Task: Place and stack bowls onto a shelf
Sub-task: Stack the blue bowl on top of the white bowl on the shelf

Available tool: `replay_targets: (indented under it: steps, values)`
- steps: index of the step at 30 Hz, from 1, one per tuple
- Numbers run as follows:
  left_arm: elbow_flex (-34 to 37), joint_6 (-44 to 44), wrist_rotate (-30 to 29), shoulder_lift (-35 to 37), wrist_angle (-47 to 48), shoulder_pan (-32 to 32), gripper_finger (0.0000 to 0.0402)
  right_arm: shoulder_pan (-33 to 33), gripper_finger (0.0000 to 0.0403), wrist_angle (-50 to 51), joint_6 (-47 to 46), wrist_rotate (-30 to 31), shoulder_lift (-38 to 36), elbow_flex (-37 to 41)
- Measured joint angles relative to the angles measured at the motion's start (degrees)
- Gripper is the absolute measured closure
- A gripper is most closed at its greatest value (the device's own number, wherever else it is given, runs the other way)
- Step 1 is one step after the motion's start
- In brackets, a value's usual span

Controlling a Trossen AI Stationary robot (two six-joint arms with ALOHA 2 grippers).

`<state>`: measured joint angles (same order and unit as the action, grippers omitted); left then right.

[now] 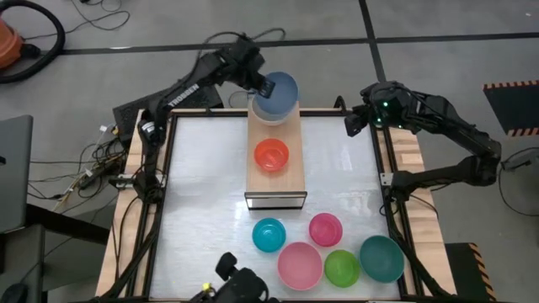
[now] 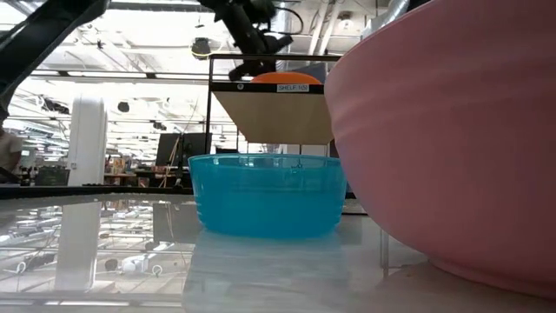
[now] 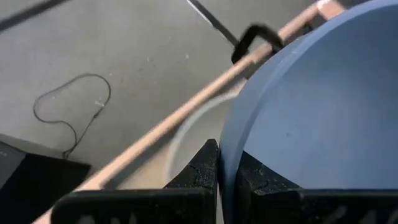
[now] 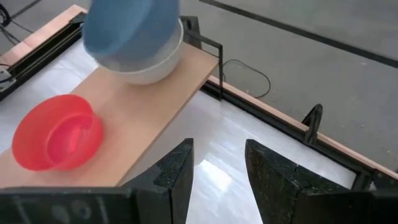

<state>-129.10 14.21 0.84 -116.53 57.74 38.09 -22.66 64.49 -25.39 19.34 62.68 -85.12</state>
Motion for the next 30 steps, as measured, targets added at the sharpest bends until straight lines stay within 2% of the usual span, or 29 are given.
replay_targets:
  steps: [9, 25, 30]
  values:
    - [-0.02, -0.68, -1.63, -0.77, -0.78, -0.41, 0.0401, -0.02, 0.0233, 0.32, -0.04, -0.07, 0.02, 0.00]
    - [-0.02, -2.35, -3.85, -0.77, 3.88, -0.77, 0.0401, -0.02, 0.0233, 1.17, 0.31, -0.05, 0.00, 0.00]
    - [-0.02, -3.03, -7.09, -0.77, 4.49, -0.92, 0.0401, -0.02, 0.0233, 1.13, 0.35, -0.05, 0.00, 0.00]
